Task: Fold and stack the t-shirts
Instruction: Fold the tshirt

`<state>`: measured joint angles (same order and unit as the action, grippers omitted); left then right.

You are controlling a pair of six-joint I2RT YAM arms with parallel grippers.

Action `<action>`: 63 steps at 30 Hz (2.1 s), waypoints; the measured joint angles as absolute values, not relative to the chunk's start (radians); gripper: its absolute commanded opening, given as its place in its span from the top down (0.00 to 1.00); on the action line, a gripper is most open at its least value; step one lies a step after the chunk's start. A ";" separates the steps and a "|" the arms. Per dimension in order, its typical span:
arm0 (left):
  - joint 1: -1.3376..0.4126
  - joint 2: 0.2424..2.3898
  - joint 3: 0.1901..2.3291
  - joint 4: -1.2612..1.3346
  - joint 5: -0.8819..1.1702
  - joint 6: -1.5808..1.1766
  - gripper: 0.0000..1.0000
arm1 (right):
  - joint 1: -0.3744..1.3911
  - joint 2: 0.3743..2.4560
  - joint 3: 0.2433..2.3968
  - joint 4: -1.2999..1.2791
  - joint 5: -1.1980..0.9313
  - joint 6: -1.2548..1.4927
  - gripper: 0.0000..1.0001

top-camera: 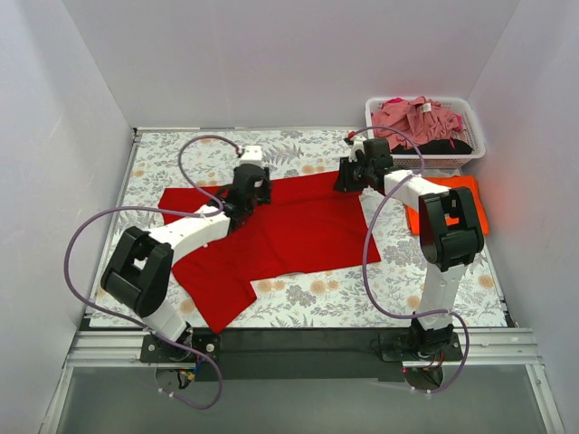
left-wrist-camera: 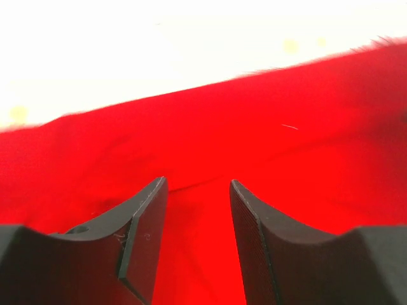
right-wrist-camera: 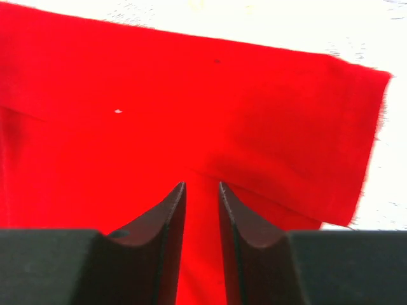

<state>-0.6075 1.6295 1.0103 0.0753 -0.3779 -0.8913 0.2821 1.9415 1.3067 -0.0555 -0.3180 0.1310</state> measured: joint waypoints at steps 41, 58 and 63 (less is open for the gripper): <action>0.031 1.747 1.101 -0.368 -0.241 -1.194 0.52 | 0.139 1.885 1.211 -0.064 -0.256 0.165 0.65; 0.071 1.976 1.285 -0.278 -0.254 -1.195 0.66 | 0.191 2.097 1.412 0.041 -0.186 0.231 0.64; 0.080 2.019 1.339 -0.281 -0.251 -1.195 0.66 | 0.194 2.151 1.462 0.039 -0.137 0.232 0.64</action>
<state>0.0795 2.0186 1.3388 -0.2806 -0.2508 -1.1950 0.1944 2.1506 1.4620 0.0391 -0.1371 0.2321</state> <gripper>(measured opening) 0.345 0.361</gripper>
